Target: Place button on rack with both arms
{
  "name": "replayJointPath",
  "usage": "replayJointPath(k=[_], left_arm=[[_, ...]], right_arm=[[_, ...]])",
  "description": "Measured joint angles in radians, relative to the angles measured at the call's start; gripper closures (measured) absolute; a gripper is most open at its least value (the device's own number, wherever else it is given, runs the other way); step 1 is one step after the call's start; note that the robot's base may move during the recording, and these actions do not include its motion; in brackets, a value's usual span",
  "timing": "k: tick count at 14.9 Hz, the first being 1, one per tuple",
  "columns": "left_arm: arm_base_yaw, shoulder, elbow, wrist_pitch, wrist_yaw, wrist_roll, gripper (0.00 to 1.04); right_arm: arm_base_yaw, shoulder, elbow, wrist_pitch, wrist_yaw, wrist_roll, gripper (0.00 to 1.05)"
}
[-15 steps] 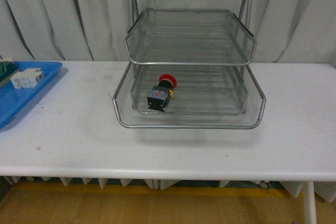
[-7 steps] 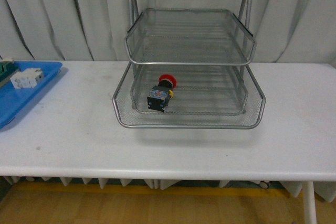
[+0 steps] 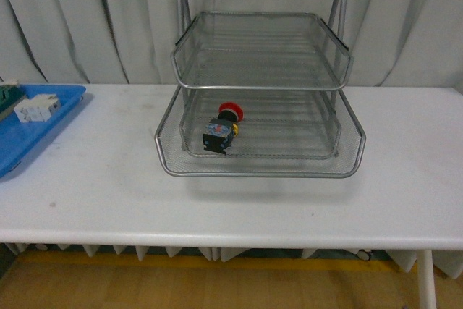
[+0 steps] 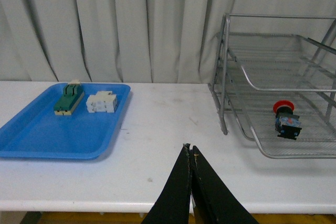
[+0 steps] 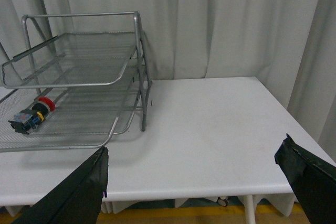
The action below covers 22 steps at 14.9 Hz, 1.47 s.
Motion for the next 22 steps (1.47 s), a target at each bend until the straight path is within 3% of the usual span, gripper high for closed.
replayJointPath(k=[2, 6, 8, 14, 15, 16, 17, 18, 20, 22], left_arm=[[0.000, -0.151, 0.000, -0.187, 0.000, 0.000, 1.03], [0.000, -0.165, 0.000, -0.180, 0.000, -0.001, 1.00], [0.000, -0.165, 0.000, -0.177, 0.000, -0.001, 0.75], [0.000, -0.165, 0.000, -0.177, 0.000, -0.001, 0.20], [0.000, -0.165, 0.000, -0.178, 0.000, -0.001, 0.08], [0.000, -0.165, 0.000, -0.177, 0.000, 0.000, 0.07], [0.000, -0.165, 0.000, -0.177, 0.000, 0.000, 0.07], [0.000, -0.165, 0.000, -0.177, 0.000, 0.000, 0.07], [0.000, -0.165, 0.000, -0.177, 0.000, 0.000, 0.07], [0.000, -0.165, 0.000, -0.177, 0.000, 0.000, 0.07]], right_arm=[[0.000, 0.000, 0.000, 0.000, 0.000, 0.000, 0.06], [0.000, 0.000, 0.000, 0.000, 0.000, 0.000, 0.06], [0.000, 0.000, 0.000, 0.000, 0.000, 0.000, 0.06], [0.000, 0.000, 0.000, 0.000, 0.000, 0.000, 0.06], [-0.007, 0.048, 0.048, -0.146, -0.070, -0.008, 0.06], [0.036, 0.227, 0.133, -0.199, -0.105, 0.004, 0.06], [0.089, 0.325, 0.188, -0.154, -0.093, 0.012, 0.06], [0.216, 0.655, 0.296, -0.021, -0.005, 0.037, 0.06], [0.263, 0.895, 0.306, 0.048, 0.024, 0.070, 0.06], [0.303, 1.071, 0.342, 0.119, 0.037, 0.118, 0.22]])
